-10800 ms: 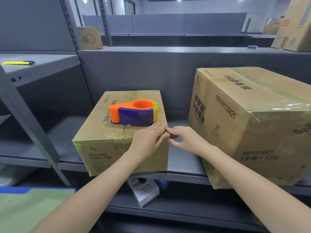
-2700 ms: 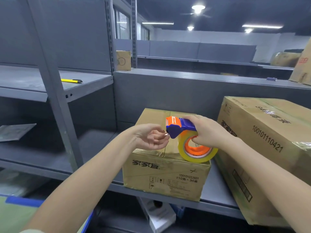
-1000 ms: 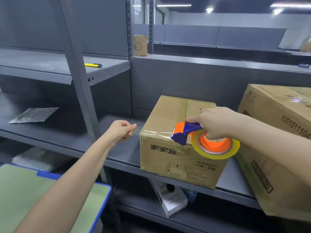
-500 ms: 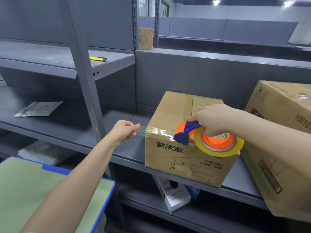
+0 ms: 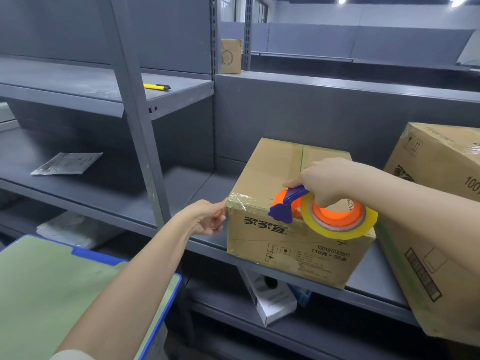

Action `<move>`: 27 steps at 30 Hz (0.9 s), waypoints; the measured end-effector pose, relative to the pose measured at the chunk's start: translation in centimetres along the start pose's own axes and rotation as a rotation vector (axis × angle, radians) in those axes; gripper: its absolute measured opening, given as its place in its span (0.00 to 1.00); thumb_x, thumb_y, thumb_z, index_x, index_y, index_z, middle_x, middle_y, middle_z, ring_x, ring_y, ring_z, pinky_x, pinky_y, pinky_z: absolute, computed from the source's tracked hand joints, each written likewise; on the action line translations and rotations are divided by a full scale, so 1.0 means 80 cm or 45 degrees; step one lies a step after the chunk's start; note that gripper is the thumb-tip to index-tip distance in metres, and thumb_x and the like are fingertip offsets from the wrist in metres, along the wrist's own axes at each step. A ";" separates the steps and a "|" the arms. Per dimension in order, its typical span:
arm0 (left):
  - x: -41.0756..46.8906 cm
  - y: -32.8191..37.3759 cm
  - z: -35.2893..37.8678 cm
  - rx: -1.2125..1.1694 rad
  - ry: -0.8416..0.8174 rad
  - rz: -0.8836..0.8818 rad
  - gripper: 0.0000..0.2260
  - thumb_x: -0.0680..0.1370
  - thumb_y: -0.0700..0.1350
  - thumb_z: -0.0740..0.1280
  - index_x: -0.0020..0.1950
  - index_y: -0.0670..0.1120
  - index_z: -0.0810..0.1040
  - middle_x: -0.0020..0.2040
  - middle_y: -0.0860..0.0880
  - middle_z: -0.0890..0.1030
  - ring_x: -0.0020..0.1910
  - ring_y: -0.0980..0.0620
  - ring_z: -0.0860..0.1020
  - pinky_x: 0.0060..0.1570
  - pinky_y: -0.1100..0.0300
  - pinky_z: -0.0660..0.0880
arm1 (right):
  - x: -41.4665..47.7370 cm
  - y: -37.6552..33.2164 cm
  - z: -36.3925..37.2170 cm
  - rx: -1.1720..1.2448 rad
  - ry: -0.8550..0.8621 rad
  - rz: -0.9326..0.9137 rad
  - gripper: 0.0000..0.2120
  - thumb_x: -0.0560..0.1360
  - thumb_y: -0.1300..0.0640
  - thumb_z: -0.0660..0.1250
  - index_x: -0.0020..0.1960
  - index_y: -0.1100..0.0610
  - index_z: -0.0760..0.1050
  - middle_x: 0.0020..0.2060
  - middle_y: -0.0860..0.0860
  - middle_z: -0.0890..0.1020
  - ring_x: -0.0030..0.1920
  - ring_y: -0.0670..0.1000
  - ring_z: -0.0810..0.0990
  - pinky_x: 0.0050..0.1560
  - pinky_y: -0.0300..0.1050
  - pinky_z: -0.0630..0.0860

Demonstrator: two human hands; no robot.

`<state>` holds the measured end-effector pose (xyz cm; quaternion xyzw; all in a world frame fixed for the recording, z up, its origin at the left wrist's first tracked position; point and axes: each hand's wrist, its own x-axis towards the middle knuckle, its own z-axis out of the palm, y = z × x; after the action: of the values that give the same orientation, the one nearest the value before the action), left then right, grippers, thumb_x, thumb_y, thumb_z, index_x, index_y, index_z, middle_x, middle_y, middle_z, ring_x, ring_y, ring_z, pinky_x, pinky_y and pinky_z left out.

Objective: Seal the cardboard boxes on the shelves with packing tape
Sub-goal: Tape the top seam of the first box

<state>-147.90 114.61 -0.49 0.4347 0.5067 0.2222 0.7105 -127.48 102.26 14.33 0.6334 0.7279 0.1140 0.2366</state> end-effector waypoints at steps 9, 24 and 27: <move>-0.003 0.005 -0.005 -0.175 -0.127 -0.173 0.13 0.67 0.48 0.73 0.31 0.41 0.74 0.23 0.51 0.69 0.19 0.58 0.68 0.16 0.68 0.68 | 0.002 -0.001 -0.002 -0.001 -0.007 -0.048 0.36 0.72 0.63 0.64 0.74 0.41 0.56 0.33 0.42 0.66 0.31 0.45 0.64 0.28 0.37 0.60; -0.016 -0.016 0.024 0.306 0.313 0.499 0.15 0.80 0.45 0.60 0.33 0.45 0.68 0.31 0.49 0.69 0.28 0.53 0.66 0.33 0.60 0.68 | -0.003 0.000 -0.001 -0.078 0.016 -0.063 0.34 0.72 0.61 0.63 0.73 0.41 0.58 0.45 0.46 0.72 0.37 0.48 0.69 0.29 0.38 0.62; -0.037 -0.003 0.027 0.683 0.559 0.836 0.10 0.80 0.41 0.57 0.46 0.48 0.77 0.42 0.52 0.78 0.42 0.53 0.76 0.43 0.61 0.72 | -0.005 0.000 -0.001 -0.061 0.006 -0.061 0.33 0.72 0.60 0.63 0.73 0.41 0.58 0.46 0.46 0.72 0.42 0.50 0.71 0.29 0.37 0.62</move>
<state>-147.13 111.40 1.14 0.6827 0.5202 0.3829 0.3416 -127.52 101.90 14.48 0.6095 0.7406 0.1272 0.2528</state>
